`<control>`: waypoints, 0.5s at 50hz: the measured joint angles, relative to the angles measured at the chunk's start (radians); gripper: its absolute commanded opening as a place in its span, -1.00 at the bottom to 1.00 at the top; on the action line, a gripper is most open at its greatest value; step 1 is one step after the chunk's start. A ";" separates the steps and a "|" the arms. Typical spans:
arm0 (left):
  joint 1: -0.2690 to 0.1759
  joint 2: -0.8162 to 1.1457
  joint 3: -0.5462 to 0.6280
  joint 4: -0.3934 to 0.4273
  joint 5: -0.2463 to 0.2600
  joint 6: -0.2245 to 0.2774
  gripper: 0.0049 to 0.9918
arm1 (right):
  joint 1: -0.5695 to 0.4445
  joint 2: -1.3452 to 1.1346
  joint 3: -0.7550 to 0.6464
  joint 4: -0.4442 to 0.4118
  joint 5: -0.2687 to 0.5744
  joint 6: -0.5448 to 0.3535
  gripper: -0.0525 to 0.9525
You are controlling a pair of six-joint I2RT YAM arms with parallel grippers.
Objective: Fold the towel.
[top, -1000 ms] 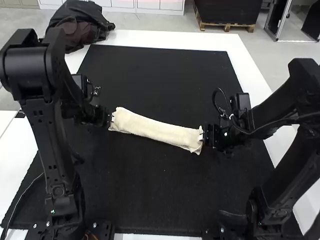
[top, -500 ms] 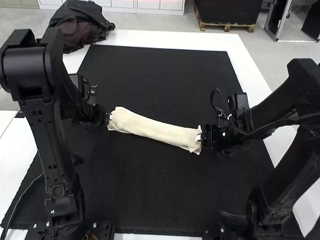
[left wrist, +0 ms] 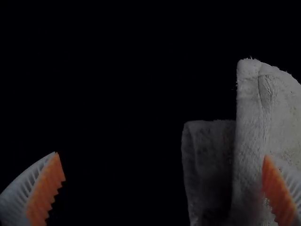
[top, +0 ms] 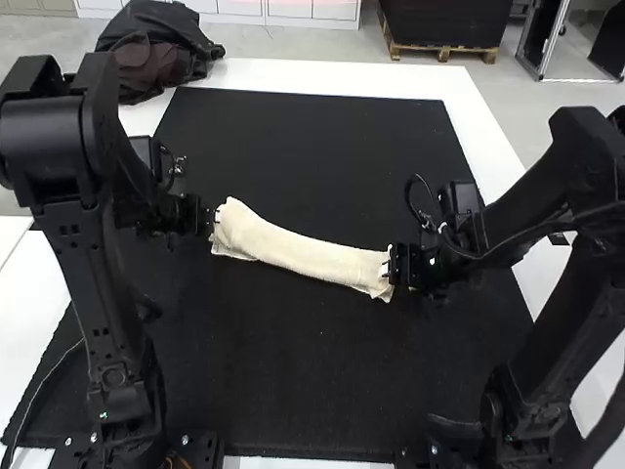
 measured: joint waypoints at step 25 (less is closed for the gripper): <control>0.007 0.000 0.000 -0.031 0.109 -0.096 0.94 | 0.029 0.060 0.045 0.012 0.042 0.040 0.89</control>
